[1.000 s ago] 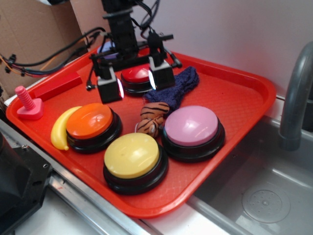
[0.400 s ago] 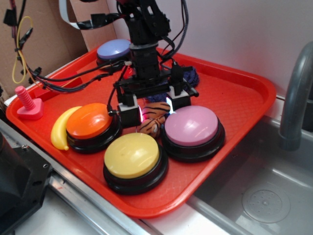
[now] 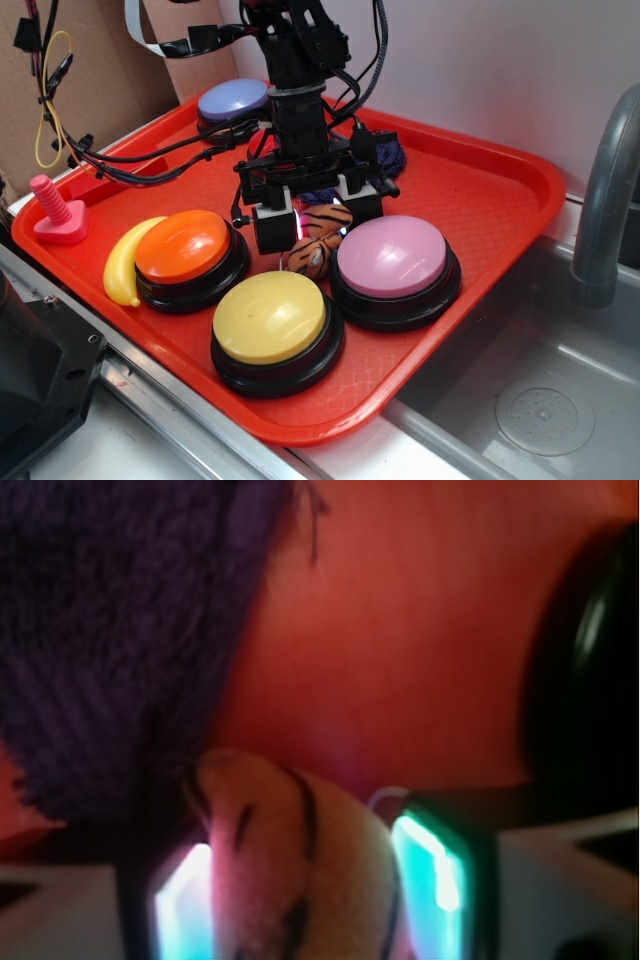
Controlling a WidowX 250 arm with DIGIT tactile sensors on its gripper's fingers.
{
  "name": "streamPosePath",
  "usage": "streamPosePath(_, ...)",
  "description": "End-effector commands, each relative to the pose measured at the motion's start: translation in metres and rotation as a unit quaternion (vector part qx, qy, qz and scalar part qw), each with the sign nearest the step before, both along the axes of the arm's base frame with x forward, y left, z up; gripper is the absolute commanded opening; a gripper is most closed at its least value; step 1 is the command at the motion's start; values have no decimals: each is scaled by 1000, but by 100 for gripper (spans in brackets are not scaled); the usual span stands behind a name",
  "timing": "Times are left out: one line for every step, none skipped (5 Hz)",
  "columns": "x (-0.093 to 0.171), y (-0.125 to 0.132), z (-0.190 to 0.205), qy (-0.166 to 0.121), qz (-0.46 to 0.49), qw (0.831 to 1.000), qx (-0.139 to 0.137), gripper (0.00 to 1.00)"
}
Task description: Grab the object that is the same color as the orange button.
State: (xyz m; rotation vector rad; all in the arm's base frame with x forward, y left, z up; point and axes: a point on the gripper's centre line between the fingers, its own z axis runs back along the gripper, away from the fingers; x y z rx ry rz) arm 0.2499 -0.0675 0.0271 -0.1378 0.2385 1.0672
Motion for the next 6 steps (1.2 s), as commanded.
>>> streamPosePath(10,33,64,-88,-128,987,47,0)
streamPosePath(9,51,87,-80,-196,974,81,0)
streamPosePath(2,70,112,-93,-259,955,115,0)
streamPosePath(-5,82,126,-111,-305,936,133,0)
streamPosePath(-11,82,131,-123,-331,925,140,0)
streamPosePath(-12,86,125,-103,-308,935,140,0)
